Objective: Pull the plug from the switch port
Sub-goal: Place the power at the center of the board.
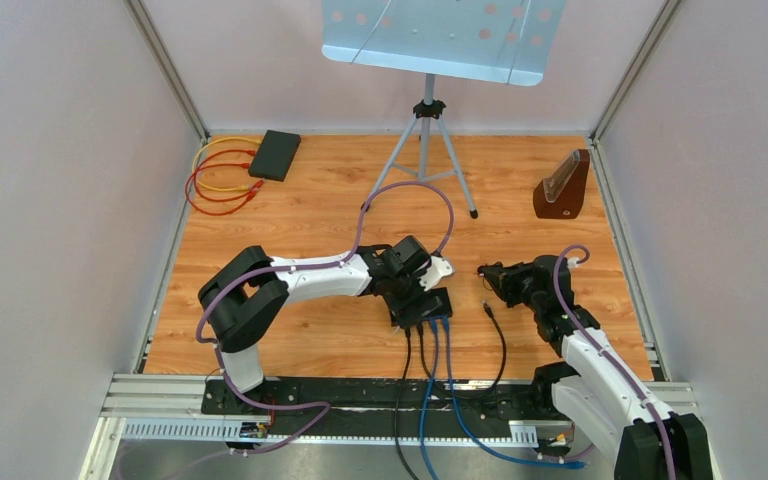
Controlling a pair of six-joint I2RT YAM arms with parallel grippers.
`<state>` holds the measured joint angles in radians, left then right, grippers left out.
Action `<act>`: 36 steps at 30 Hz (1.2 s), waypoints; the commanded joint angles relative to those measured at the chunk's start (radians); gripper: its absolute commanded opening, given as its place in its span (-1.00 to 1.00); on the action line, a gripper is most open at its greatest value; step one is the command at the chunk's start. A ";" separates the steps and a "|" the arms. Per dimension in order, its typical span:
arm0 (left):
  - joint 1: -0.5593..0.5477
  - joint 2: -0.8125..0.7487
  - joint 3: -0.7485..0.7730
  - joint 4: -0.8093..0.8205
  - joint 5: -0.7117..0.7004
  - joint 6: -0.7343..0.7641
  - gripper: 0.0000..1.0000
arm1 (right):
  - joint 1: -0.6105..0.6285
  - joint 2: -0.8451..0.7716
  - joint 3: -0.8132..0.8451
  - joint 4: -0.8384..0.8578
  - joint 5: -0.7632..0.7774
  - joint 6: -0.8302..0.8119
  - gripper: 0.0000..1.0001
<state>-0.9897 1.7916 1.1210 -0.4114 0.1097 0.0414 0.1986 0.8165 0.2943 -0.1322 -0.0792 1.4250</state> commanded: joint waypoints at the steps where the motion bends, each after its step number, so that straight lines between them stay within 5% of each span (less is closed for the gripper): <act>1: 0.001 -0.091 0.025 0.114 -0.021 -0.117 1.00 | -0.003 0.040 0.110 -0.015 -0.025 -0.108 -0.86; 14: 0.011 -0.250 -0.032 0.178 -0.138 -0.194 1.00 | 0.002 0.249 0.393 -0.198 -0.107 -0.526 -0.82; 21: 0.027 -0.366 -0.108 0.187 -0.210 -0.207 1.00 | 0.003 0.255 0.448 -0.314 -0.013 -0.655 -0.79; 30: 0.039 -0.373 -0.122 0.170 -0.215 -0.217 1.00 | 0.000 0.483 0.459 -0.186 -0.227 -0.631 -0.70; 36: 0.039 -0.380 -0.132 0.147 -0.225 -0.211 1.00 | -0.046 0.562 0.457 -0.154 -0.197 -0.635 -0.69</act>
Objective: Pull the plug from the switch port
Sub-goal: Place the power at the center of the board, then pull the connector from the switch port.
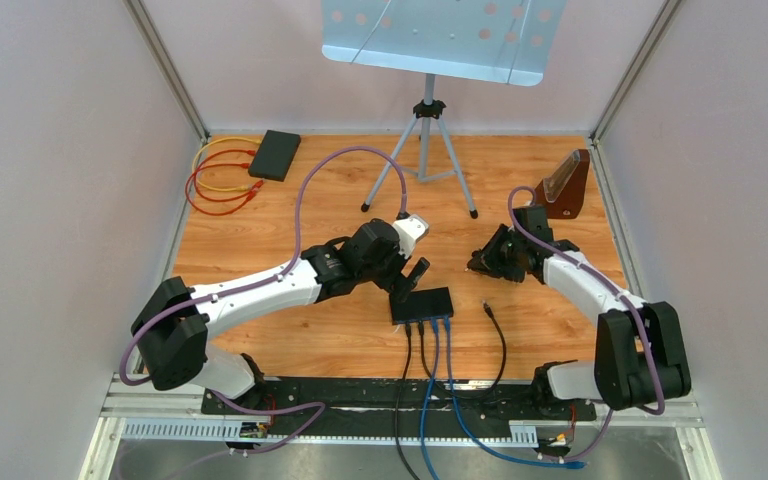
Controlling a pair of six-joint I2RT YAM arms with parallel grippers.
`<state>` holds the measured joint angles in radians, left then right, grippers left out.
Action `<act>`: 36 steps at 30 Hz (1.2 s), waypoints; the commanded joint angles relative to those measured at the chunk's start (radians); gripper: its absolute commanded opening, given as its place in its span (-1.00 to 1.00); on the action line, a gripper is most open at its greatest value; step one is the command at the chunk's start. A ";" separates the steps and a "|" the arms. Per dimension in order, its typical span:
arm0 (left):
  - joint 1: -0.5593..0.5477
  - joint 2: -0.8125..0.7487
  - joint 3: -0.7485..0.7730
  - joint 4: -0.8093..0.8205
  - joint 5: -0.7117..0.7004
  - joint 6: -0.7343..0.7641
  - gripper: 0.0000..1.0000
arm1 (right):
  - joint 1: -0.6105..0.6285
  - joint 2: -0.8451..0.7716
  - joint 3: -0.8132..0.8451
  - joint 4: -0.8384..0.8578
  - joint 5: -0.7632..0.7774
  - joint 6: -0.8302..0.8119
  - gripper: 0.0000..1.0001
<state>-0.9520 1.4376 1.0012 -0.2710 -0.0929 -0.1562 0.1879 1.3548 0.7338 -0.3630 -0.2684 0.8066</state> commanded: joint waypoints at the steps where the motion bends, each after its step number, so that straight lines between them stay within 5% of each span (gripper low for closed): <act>1: 0.001 -0.027 -0.019 0.008 -0.024 -0.012 1.00 | -0.043 0.033 0.021 0.076 0.005 -0.028 -0.66; 7: 0.002 -0.018 -0.022 0.008 -0.028 -0.001 1.00 | -0.058 0.046 0.030 0.049 -0.006 -0.057 -0.37; 15: 0.008 0.008 -0.013 0.008 -0.005 0.024 1.00 | -0.058 -0.168 -0.039 0.032 -0.051 -0.040 0.22; 25: 0.011 0.033 -0.003 -0.007 0.094 0.068 1.00 | -0.055 -0.379 -0.208 0.061 -0.221 0.033 0.27; 30: 0.010 0.077 0.013 -0.029 0.260 0.115 1.00 | -0.046 -0.406 -0.302 0.075 -0.340 0.048 0.26; 36: -0.006 0.120 0.014 -0.047 0.288 0.177 1.00 | -0.023 -0.420 -0.376 0.082 -0.421 0.026 0.26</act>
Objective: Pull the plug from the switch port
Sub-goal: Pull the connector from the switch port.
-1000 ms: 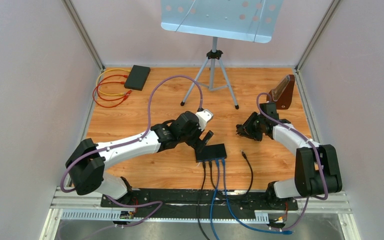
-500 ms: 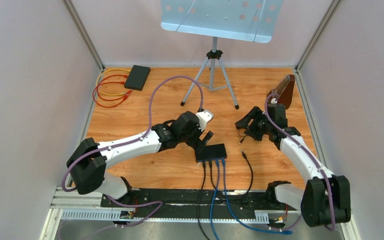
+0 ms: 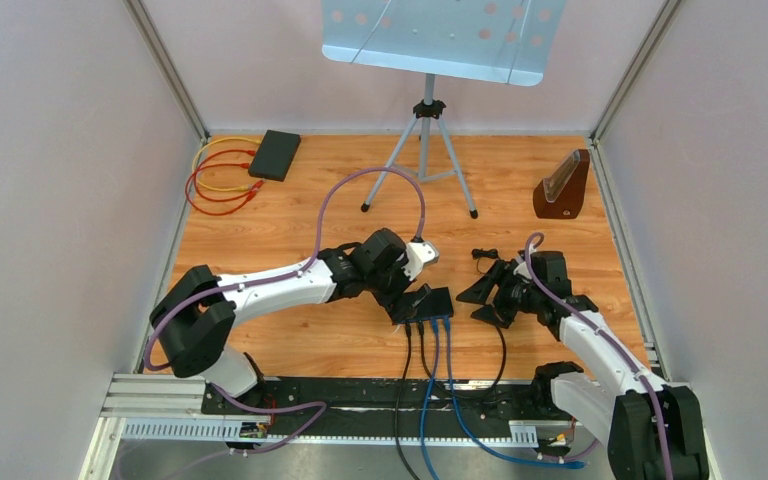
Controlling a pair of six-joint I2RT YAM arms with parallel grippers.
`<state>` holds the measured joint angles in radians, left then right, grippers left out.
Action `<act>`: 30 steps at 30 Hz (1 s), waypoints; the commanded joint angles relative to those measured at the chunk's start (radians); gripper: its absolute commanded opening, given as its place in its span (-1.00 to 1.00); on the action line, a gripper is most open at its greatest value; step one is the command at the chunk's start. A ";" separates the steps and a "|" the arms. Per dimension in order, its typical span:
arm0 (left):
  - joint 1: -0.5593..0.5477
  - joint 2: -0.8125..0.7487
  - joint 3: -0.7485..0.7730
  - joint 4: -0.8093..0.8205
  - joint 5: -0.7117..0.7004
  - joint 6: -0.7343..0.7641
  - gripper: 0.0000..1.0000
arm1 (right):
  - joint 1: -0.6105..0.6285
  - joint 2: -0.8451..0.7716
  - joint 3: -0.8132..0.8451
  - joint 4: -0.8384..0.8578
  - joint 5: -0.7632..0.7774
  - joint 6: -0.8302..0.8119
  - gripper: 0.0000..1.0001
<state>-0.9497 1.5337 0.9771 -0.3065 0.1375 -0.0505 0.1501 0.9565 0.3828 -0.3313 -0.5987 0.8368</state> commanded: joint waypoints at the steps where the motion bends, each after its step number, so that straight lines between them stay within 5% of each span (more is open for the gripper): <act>1: -0.008 0.033 0.047 -0.022 0.056 0.083 1.00 | 0.018 -0.020 -0.035 0.053 -0.095 -0.001 0.26; 16: -0.037 0.214 0.165 -0.084 0.026 0.190 0.99 | 0.046 0.066 -0.163 0.214 -0.142 0.040 0.26; 30: -0.038 0.257 0.167 -0.129 -0.004 0.238 0.51 | 0.074 0.291 -0.092 0.341 -0.124 0.071 0.12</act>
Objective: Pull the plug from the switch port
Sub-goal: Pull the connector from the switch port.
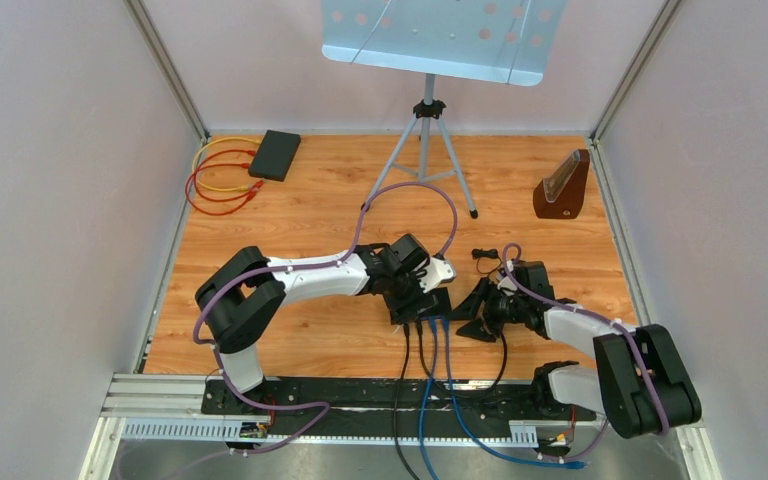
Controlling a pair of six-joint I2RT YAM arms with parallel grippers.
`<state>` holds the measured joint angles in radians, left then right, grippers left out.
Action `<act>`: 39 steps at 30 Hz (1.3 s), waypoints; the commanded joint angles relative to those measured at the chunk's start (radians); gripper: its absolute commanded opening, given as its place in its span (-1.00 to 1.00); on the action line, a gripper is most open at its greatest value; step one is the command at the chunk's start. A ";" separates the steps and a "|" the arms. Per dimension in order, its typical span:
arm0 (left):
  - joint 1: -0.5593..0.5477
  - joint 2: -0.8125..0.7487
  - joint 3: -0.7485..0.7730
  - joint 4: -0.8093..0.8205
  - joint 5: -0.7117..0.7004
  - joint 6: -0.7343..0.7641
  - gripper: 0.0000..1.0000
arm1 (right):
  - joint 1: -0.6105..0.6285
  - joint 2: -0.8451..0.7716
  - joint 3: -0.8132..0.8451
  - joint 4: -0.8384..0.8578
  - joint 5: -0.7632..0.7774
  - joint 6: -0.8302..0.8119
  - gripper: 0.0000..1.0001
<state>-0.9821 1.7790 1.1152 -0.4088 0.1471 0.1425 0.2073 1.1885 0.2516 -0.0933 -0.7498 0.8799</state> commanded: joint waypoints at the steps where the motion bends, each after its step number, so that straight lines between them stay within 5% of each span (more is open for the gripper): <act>1: -0.006 0.014 0.030 -0.029 -0.014 0.047 0.50 | 0.021 0.079 0.040 0.146 0.035 0.043 0.10; 11: -0.005 0.013 0.016 -0.043 -0.027 0.069 0.42 | 0.194 0.144 -0.017 0.413 0.257 0.234 -0.25; 16: -0.005 0.009 0.010 -0.045 -0.025 0.057 0.40 | 0.197 0.102 -0.052 0.406 0.326 0.246 -0.40; 24: -0.005 -0.007 -0.024 -0.034 -0.027 0.046 0.39 | 0.196 0.098 -0.071 0.453 0.271 0.189 -0.42; 28: -0.005 -0.015 -0.040 -0.031 -0.027 0.041 0.38 | 0.196 0.122 -0.080 0.474 0.236 0.166 -0.02; 35: -0.004 -0.031 -0.064 -0.021 -0.033 0.036 0.37 | 0.197 0.094 -0.078 0.449 0.268 0.163 -0.36; 39: -0.004 -0.034 -0.065 -0.022 -0.036 0.034 0.37 | 0.197 0.077 -0.079 0.479 0.221 0.128 -0.29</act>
<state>-0.9749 1.7504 1.0798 -0.4034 0.1291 0.1703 0.4026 1.2816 0.1776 0.3611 -0.5396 1.0653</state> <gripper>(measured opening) 0.763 0.335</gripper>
